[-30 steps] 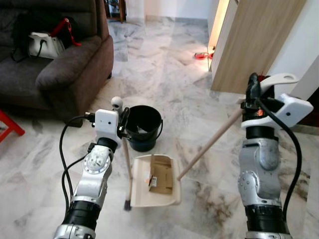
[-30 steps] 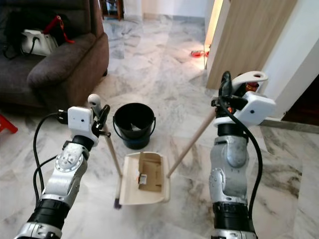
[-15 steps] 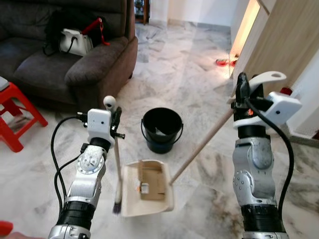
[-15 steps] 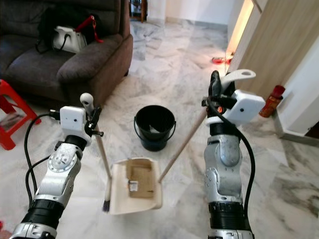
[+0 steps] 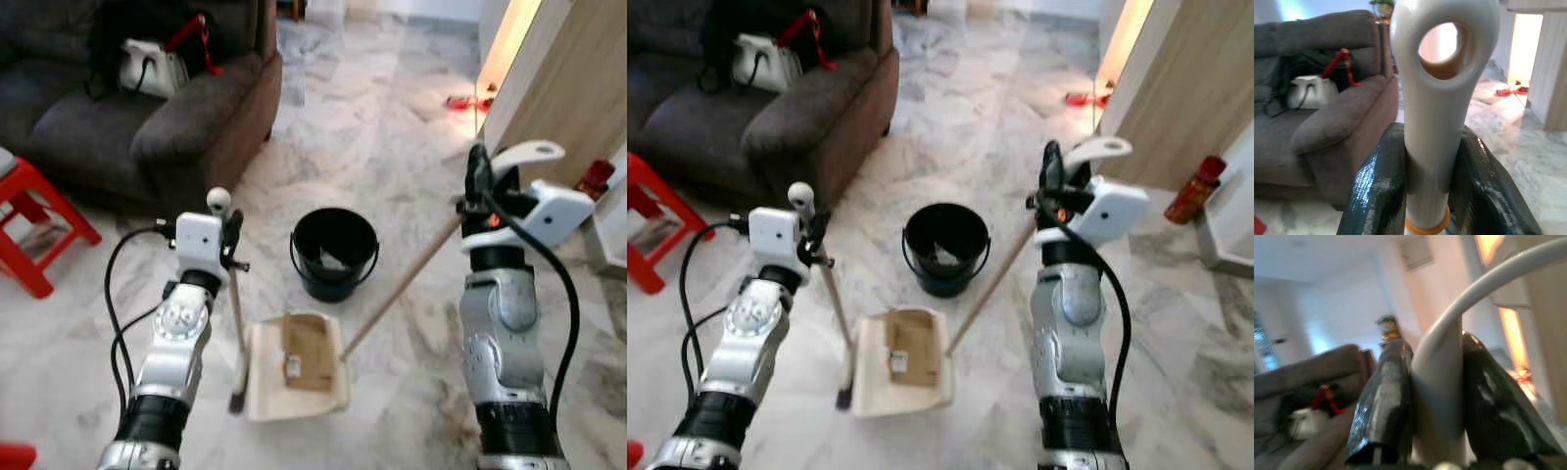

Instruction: Sweep floor

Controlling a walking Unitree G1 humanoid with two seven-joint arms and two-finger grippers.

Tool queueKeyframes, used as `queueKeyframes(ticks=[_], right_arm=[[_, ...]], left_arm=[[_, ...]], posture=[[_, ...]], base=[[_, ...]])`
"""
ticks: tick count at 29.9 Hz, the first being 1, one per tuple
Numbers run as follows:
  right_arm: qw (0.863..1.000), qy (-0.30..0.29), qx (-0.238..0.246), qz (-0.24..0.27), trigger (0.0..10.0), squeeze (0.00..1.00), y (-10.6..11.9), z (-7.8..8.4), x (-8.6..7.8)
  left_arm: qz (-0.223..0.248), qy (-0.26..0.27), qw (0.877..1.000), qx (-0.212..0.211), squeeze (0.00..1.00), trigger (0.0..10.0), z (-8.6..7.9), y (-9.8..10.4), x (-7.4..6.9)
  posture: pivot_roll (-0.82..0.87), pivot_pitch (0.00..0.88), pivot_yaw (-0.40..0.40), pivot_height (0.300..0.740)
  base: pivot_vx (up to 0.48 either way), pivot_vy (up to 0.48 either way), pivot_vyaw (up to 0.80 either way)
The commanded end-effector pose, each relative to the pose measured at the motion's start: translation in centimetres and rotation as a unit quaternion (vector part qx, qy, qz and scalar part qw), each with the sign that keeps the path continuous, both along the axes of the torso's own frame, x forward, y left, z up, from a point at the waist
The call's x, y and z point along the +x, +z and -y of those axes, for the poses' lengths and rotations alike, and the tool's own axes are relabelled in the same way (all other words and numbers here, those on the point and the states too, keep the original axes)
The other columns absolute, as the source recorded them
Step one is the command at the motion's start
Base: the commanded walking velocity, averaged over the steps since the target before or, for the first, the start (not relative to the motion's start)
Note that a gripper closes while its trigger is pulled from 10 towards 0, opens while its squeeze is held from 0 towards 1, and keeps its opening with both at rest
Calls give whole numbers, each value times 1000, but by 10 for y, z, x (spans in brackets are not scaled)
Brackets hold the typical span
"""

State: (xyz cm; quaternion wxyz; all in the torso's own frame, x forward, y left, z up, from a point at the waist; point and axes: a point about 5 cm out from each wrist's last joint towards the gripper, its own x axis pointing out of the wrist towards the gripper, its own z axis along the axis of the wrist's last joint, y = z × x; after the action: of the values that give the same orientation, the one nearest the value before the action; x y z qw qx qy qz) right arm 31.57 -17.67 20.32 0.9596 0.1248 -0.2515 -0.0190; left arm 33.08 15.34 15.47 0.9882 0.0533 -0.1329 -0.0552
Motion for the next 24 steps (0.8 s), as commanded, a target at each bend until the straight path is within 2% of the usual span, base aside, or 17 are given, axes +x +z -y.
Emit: queueKeyframes(ticks=[1,15,24], right_arm=[[999,-4,9,35,10000,0,16,2,-2],[999,0,1,37,10000,0,16,0,-3],[998,2,8,55,10000,0,27,-1,-4]], left_arm=[[24,-14,1000,0,0,10000,7,11,1],[25,-13,1000,-1,0,10000,7,12,1],[26,-17,1000,-2,0,10000,8,11,0]], posture=[[117,64,-12,740],[119,71,-12,740],[119,59,-11,740]], base=[[375,0,0],[380,0,0],[378,0,0]])
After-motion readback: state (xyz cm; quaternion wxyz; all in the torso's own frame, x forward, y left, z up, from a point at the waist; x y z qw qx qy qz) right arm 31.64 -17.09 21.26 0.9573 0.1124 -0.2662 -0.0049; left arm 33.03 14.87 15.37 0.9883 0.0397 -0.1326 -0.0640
